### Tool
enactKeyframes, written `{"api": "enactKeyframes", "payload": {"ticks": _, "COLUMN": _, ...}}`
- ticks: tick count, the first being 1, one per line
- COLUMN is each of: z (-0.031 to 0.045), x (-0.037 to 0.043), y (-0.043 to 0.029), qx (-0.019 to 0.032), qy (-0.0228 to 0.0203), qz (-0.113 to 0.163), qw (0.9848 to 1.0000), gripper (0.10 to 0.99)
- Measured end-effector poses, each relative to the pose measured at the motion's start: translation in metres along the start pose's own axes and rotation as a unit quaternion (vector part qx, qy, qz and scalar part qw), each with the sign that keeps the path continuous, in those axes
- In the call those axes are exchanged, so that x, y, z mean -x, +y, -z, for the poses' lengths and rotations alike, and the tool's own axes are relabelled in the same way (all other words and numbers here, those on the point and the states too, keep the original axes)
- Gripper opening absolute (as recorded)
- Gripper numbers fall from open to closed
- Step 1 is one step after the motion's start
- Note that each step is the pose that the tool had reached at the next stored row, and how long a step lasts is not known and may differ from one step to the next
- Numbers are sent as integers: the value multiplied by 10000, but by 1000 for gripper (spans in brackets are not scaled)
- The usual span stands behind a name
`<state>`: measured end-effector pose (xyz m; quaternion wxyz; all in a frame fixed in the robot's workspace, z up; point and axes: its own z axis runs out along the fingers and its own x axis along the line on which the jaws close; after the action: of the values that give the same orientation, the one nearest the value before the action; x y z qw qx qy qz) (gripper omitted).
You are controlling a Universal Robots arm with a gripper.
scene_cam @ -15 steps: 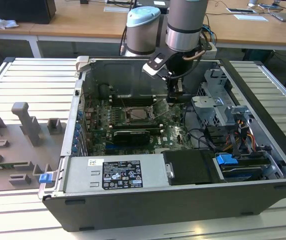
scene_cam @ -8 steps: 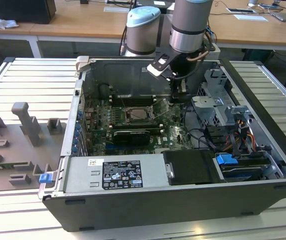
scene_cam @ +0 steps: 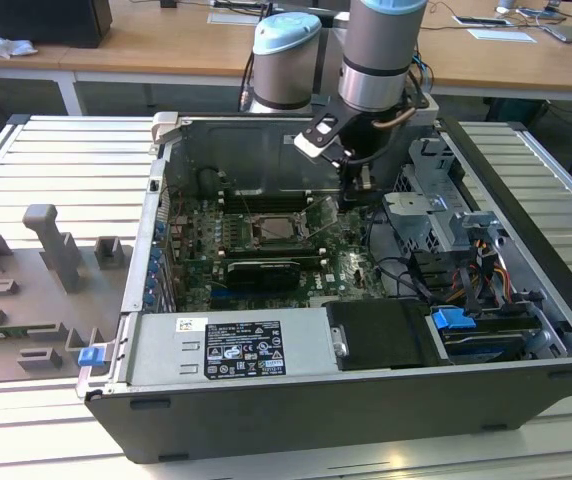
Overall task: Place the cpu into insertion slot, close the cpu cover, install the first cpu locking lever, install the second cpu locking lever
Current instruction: 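Close the cpu cover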
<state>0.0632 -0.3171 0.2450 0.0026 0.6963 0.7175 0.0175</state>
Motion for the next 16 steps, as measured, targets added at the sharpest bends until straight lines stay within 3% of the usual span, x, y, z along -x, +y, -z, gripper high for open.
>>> {"api": "enactKeyframes", "payload": {"ticks": 16, "z": 1, "x": -2, "y": -57, "qx": -17, "qy": -1, "qz": 0, "qw": 10000, "gripper": 106}}
